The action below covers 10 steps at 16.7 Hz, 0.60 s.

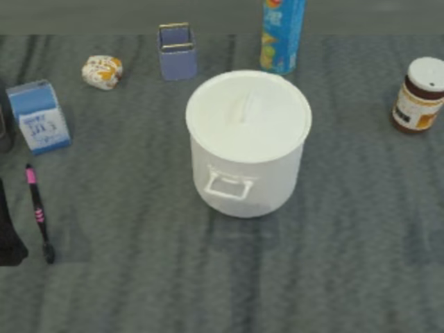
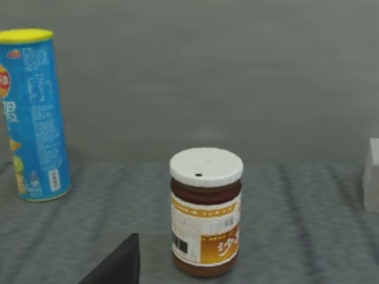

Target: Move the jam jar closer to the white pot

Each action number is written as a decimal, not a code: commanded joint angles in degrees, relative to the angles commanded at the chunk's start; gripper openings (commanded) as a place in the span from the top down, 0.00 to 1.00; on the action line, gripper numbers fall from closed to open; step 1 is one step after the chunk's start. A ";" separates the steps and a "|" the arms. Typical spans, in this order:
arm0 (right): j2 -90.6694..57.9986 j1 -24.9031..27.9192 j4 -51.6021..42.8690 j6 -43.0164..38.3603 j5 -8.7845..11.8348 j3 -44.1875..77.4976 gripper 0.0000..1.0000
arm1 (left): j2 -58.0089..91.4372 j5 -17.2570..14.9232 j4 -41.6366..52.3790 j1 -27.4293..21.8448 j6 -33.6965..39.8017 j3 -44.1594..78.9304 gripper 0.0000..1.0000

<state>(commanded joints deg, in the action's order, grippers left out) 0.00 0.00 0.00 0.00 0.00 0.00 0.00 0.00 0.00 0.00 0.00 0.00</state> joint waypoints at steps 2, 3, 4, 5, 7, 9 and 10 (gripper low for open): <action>0.00 0.00 0.00 0.00 0.00 0.00 0.00 | 0.00 0.00 0.00 0.00 0.00 0.00 0.00; -0.53 -0.02 -0.44 0.04 0.02 0.45 0.00 | 0.00 0.00 0.00 0.00 0.00 0.00 0.00; -1.61 -0.07 -1.33 0.14 0.04 1.37 0.00 | 0.00 0.00 0.00 0.00 0.00 0.00 0.00; -3.24 -0.17 -2.65 0.30 0.06 2.78 0.00 | 0.00 0.00 0.00 0.00 0.00 0.00 0.00; -8.18 -0.51 -6.48 0.80 0.03 7.04 0.00 | 0.00 0.00 0.00 0.00 0.00 0.00 0.00; -15.16 -1.03 -11.54 1.62 -0.06 13.22 0.00 | 0.00 0.00 0.00 0.00 0.00 0.00 0.00; -19.23 -1.32 -14.37 2.14 -0.11 16.92 0.00 | 0.00 0.00 0.00 0.00 0.00 0.00 0.00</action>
<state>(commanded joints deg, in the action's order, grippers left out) -19.23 -1.32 -14.37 2.14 -0.11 16.92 0.00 0.00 0.00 0.00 0.00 0.00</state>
